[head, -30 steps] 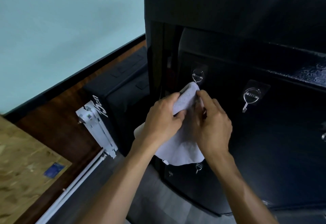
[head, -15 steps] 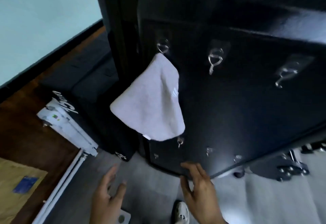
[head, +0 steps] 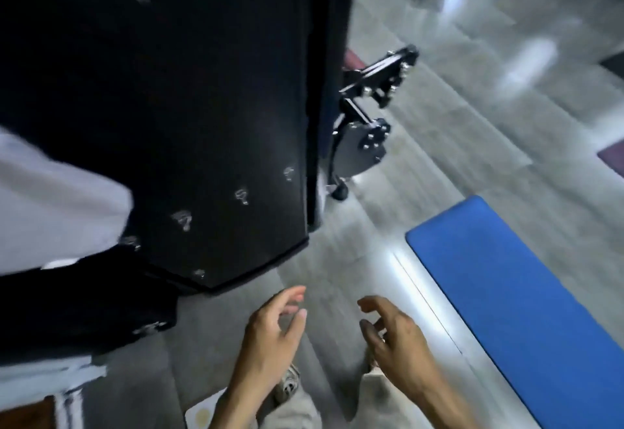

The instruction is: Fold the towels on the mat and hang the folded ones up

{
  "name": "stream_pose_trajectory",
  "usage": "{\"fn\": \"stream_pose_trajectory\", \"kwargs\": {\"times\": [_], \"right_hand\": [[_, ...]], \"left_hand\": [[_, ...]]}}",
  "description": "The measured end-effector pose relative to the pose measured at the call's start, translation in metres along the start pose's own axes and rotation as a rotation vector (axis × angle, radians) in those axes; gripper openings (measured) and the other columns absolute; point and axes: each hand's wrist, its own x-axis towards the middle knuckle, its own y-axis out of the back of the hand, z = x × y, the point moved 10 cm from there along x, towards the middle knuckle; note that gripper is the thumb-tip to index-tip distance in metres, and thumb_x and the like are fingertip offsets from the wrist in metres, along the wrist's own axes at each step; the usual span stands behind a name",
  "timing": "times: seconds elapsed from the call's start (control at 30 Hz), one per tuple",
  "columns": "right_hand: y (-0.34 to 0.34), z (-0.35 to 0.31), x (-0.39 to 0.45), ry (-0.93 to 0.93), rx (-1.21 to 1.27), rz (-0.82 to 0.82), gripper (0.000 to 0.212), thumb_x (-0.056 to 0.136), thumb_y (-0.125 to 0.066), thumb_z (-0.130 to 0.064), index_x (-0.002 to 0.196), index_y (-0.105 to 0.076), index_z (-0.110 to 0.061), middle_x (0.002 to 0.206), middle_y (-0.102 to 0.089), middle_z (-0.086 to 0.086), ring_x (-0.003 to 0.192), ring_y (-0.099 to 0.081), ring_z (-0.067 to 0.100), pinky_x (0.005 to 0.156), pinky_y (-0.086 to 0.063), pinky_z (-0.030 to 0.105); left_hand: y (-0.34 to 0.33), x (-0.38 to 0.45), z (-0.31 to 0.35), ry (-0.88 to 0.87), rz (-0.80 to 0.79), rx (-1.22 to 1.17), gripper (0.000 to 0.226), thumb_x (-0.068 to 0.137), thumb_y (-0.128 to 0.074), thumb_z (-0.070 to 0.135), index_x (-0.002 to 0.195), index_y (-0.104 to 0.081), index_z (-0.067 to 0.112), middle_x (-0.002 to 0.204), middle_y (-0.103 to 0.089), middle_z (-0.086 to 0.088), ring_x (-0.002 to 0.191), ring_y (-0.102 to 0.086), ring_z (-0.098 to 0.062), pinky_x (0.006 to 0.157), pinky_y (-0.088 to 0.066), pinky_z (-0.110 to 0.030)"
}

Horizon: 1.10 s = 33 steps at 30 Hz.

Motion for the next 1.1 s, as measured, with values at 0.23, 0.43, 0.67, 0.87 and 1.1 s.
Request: {"fn": "stream_pose_trajectory", "kwargs": {"times": [0.23, 0.43, 0.67, 0.87, 1.1], "right_hand": [[0.112, 0.173, -0.060, -0.291, 0.204, 0.257, 0.021, 0.092, -0.059, -0.021, 0.111, -0.059, -0.030, 0.105, -0.064, -0.018, 0.075, -0.060, 0.000, 0.072, -0.049, 0.021], [0.215, 0.328, -0.136, -0.498, 0.354, 0.427, 0.021, 0.094, -0.060, -0.025, 0.111, -0.057, -0.036, 0.104, -0.063, -0.022, 0.077, -0.060, -0.003, 0.070, -0.051, 0.020], [0.316, 0.425, -0.191, -0.627, 0.595, 0.734, 0.017, 0.092, -0.063, -0.021, 0.103, -0.060, -0.034, 0.098, -0.066, -0.019, 0.077, -0.060, 0.001, 0.064, -0.047, 0.013], [0.372, 0.474, -0.163, -0.651, 0.733, 0.812, 0.020, 0.092, -0.063, -0.019, 0.104, -0.059, -0.035, 0.099, -0.062, -0.027, 0.074, -0.058, 0.004, 0.066, -0.047, 0.014], [0.475, 0.558, -0.097, -0.748, 0.811, 0.910, 0.021, 0.092, -0.061, -0.019, 0.103, -0.059, -0.036, 0.101, -0.063, -0.027, 0.072, -0.059, 0.009, 0.071, -0.050, 0.022]], "left_hand": [[-0.196, 0.026, 0.107, -0.141, -0.306, 0.131, 0.034, 0.088, -0.063, 0.013, 0.113, -0.064, 0.036, 0.100, -0.068, 0.021, 0.095, -0.062, 0.001, 0.088, -0.051, -0.024], [-0.373, 0.017, 0.193, -0.230, -0.467, 0.164, 0.037, 0.087, -0.065, 0.003, 0.105, -0.065, 0.035, 0.095, -0.071, 0.015, 0.090, -0.065, -0.001, 0.084, -0.052, -0.018], [-0.527, 0.011, 0.282, -0.312, -0.665, 0.205, 0.031, 0.088, -0.064, 0.003, 0.110, -0.066, 0.025, 0.099, -0.071, 0.006, 0.091, -0.065, -0.001, 0.078, -0.048, -0.008], [-0.636, 0.055, 0.343, -0.359, -0.762, 0.219, 0.030, 0.082, -0.068, 0.020, 0.109, -0.066, 0.033, 0.099, -0.070, 0.016, 0.093, -0.066, -0.002, 0.086, -0.053, -0.020], [-0.789, 0.132, 0.438, -0.442, -0.899, 0.230, 0.033, 0.088, -0.064, 0.003, 0.105, -0.066, 0.031, 0.100, -0.070, 0.007, 0.090, -0.066, -0.004, 0.078, -0.051, -0.015]]}}
